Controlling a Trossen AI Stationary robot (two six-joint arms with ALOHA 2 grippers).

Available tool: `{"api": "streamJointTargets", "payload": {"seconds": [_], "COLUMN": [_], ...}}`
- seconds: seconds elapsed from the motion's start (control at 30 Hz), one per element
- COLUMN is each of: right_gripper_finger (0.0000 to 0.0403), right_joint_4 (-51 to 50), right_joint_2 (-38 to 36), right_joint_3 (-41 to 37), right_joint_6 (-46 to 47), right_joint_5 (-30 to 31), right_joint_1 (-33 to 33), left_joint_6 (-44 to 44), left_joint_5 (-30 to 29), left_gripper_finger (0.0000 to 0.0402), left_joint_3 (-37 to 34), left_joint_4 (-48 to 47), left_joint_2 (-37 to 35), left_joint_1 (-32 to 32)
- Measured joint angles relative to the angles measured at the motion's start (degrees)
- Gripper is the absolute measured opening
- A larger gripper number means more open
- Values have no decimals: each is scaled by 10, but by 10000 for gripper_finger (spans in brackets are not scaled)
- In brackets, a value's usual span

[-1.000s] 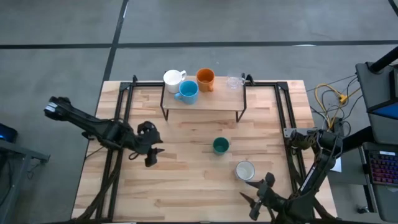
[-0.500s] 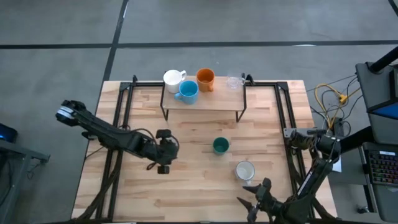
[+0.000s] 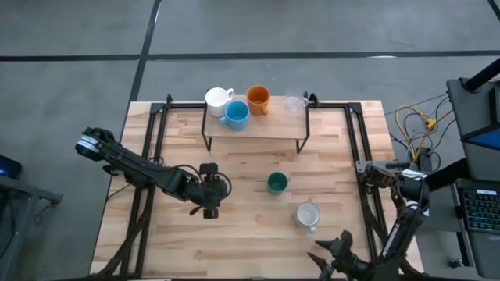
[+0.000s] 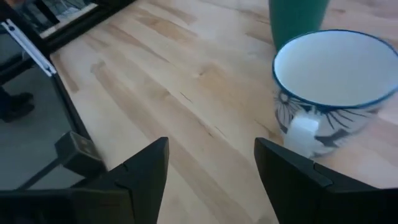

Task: Stack small to large cups/mugs on shelf
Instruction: Put the blue and white cup on the shelf

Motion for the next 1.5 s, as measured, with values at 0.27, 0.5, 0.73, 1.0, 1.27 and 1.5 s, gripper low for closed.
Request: {"api": "streamJointTargets", "payload": {"seconds": [0.27, 0.5, 0.73, 1.0, 1.27, 1.5], "right_gripper_finger": [230, 230, 230, 230, 230, 230], "right_joint_4": [-51, -112, -121, -116, -112, -94], "right_joint_2": [3, -2, 3, 3, 3, 3], "right_joint_3": [20, 22, 16, 5, -14, -42], "right_joint_6": [74, 64, 43, 38, 17, 17], "right_joint_5": [-127, -194, -216, -221, -224, -231], "right_joint_1": [-5, -36, -67, -88, -118, -129], "left_joint_6": [-26, -26, -27, -27, -30, -30], "left_joint_5": [-15, -15, -17, -25, -29, -36], "left_gripper_finger": [162, 162, 162, 162, 162, 162], "left_joint_3": [-1, -2, -6, -13, -13, -13], "left_joint_4": [-1, 0, 0, 0, 3, 3], "left_joint_2": [-2, -2, -2, -1, -1, -1], "left_joint_1": [0, 0, 0, 0, 0, 0]}}
